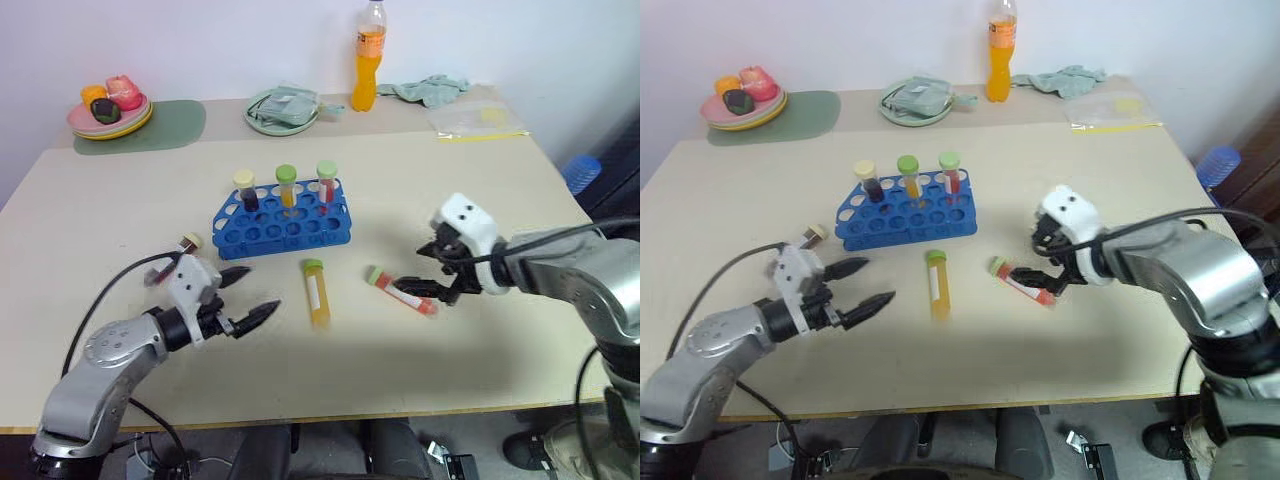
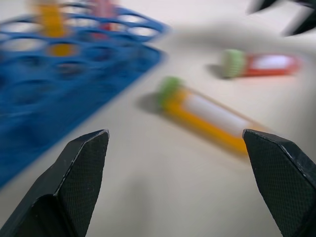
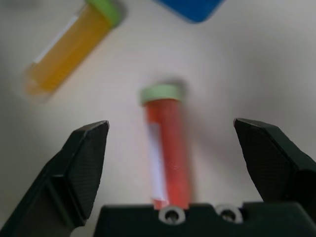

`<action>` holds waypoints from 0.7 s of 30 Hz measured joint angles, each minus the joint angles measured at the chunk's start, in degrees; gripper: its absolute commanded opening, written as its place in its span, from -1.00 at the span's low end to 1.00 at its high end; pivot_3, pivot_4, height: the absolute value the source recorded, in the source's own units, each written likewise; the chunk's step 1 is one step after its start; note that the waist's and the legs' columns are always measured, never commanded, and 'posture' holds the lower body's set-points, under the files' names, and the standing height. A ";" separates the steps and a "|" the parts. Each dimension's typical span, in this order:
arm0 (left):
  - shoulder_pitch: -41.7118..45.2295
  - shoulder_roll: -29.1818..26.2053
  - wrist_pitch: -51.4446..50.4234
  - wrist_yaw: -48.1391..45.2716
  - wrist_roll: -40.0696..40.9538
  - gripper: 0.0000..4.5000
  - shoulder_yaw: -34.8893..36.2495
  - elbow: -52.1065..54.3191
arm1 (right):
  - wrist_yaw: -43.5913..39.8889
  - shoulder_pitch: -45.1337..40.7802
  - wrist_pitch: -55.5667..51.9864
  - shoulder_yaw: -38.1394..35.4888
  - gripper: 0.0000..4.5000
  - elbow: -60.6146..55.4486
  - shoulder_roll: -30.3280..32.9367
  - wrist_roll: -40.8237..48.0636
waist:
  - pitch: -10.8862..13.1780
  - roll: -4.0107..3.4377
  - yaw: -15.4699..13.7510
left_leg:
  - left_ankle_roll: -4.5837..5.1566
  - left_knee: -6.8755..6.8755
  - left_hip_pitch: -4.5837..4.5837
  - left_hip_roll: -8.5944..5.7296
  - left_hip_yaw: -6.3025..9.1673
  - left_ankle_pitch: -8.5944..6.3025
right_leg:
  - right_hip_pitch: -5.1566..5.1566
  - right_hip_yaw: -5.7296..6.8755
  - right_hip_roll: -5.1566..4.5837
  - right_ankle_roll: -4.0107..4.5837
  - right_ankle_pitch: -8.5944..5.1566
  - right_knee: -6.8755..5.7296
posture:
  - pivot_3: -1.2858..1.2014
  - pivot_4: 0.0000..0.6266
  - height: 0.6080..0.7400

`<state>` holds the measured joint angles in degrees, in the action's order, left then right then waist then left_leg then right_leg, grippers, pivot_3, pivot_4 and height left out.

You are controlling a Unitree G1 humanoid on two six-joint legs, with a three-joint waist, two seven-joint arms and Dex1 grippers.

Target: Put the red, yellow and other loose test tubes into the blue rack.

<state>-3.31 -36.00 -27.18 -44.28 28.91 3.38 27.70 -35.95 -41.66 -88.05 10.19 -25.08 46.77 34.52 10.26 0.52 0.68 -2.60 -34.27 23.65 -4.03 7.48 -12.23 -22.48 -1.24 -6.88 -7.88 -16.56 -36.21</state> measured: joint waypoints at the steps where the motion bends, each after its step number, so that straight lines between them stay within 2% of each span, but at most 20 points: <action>1: 0.39 -0.05 0.43 -1.11 -0.28 0.98 -1.21 -0.04 | 0.92 -2.12 -1.81 1.77 1.00 2.24 -0.89 -0.02 | 0.00 0.00 -0.08 | 0.00 -0.01 0.04 -0.01 0.02 0.00 | -0.01 0.02 0.00 -0.01 0.01 0.00 | 0.03 -0.52 1.00; 5: 0.05 -0.43 2.53 -4.39 -1.36 0.98 -4.83 0.07 | 3.33 -7.16 -4.10 7.58 1.00 11.03 -1.65 0.79 | -0.01 0.01 -0.10 | 0.01 -0.02 0.18 -0.04 0.04 0.00 | -0.13 0.03 -0.03 -0.04 0.03 0.00 | 0.03 -0.52 1.00; 9: -1.62 -0.39 4.28 -5.70 -2.32 0.98 -6.74 1.07 | 3.49 -9.84 -4.11 12.20 1.00 13.80 -1.23 4.02 | -0.01 0.00 0.30 | 0.01 -0.01 0.25 -0.02 0.02 0.01 | -0.28 0.02 -0.01 -0.05 0.03 -0.10 | 0.03 -0.52 1.00; 12: -2.96 0.41 6.02 -5.54 -3.43 1.00 -7.24 1.58 | 3.87 -10.46 -4.12 14.58 0.59 14.01 -0.89 5.14 | -0.01 0.00 0.17 | 0.01 -0.03 0.26 -0.03 0.01 0.02 | -0.28 0.03 -0.01 -0.05 0.03 -0.12 | 0.03 -0.52 1.00; 17: -4.02 1.44 7.65 -5.19 -4.54 1.00 -8.20 1.58 | 4.13 -10.62 -4.12 16.14 -0.57 14.01 -0.77 6.87 | -0.01 0.00 0.07 | 0.02 -0.11 0.28 -0.04 0.02 0.01 | -0.27 0.03 -0.01 -0.07 0.04 -0.14 | 0.03 -0.52 1.00; 18: -4.24 1.72 7.93 -5.19 -4.71 1.00 -8.60 1.58 | 4.13 -10.78 -4.12 16.22 -0.68 14.00 -0.77 7.29 | -0.01 0.00 0.08 | 0.02 -0.11 0.28 -0.04 0.01 0.01 | -0.27 0.03 -0.01 -0.07 0.04 -0.15 | 0.03 -0.52 1.00; 21: -4.68 2.45 8.83 -5.22 -5.11 1.00 -9.39 1.54 | 4.20 -10.89 -4.12 16.24 -0.71 13.89 -0.61 7.72 | -0.01 0.00 0.08 | 0.02 -0.11 0.28 -0.04 0.01 0.01 | -0.27 0.04 0.00 -0.07 0.04 -0.16 | 0.03 -0.52 1.00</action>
<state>-7.99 -33.54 -18.35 -49.50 23.80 -6.02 29.23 -31.74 -52.55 -92.16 26.43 -11.19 46.16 42.24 10.25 0.51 0.77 -2.59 -34.38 23.93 -4.08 7.48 -12.22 -22.75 -1.20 -6.88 -7.95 -16.52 -36.37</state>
